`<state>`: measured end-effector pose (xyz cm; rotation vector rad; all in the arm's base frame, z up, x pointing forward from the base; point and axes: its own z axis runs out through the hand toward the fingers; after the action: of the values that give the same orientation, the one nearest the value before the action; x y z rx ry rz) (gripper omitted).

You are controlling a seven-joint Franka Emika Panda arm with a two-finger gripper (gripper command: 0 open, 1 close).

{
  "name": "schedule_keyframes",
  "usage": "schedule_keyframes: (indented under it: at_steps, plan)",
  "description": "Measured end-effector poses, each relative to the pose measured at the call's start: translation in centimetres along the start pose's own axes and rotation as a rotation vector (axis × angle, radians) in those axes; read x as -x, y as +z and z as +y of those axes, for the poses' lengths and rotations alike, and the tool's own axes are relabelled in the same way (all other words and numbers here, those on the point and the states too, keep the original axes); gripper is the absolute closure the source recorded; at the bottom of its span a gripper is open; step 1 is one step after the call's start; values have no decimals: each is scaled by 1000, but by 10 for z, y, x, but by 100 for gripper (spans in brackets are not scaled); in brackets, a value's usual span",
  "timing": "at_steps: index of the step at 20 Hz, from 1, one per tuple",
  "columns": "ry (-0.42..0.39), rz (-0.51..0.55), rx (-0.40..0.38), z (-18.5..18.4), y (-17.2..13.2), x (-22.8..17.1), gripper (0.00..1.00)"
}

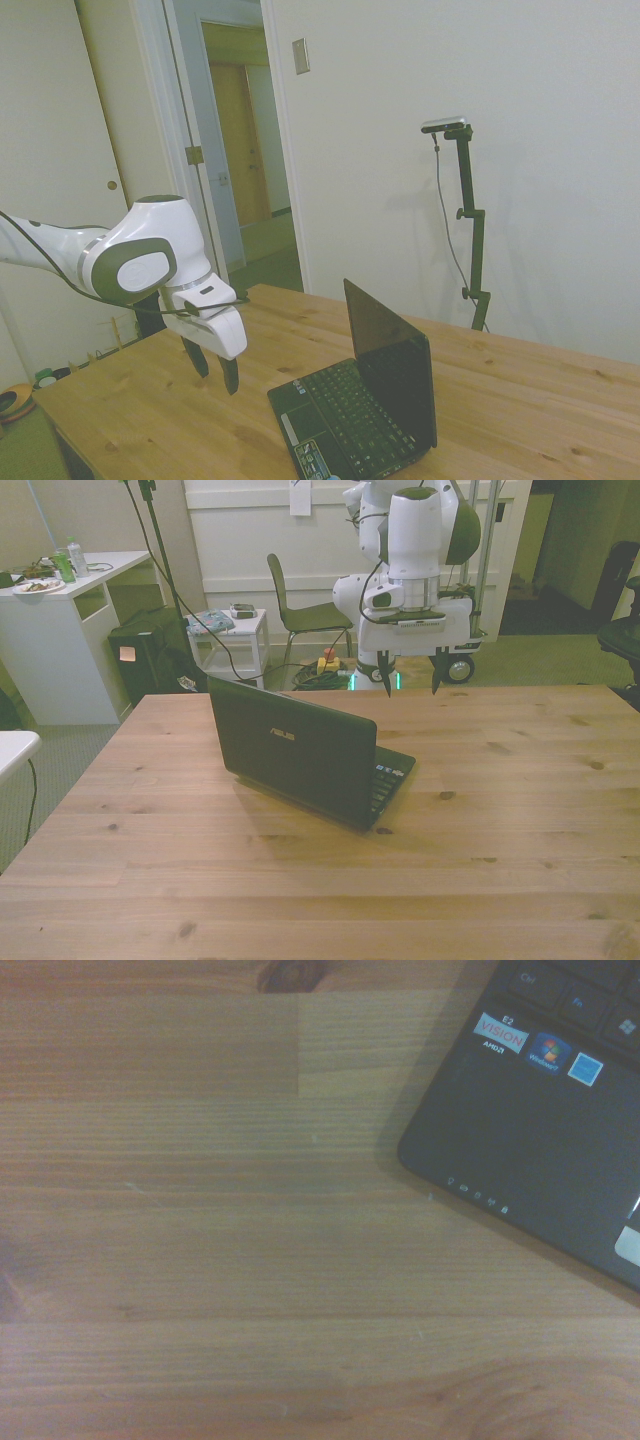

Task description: Close the laptop

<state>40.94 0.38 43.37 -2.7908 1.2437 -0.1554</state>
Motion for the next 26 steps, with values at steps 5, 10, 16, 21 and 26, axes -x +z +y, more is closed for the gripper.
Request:
schedule_keyframes:
  at_steps: [5,10,16,21,26]
  plan:
    - [-15,64,38,6,-17,-15,0]
    - [24,114,48,28,-64,-19,0]
    - [134,197,28,73,-136,-55,0]
    - [222,219,15,111,-178,-144,0]
    - [270,246,27,131,-212,-219,0]
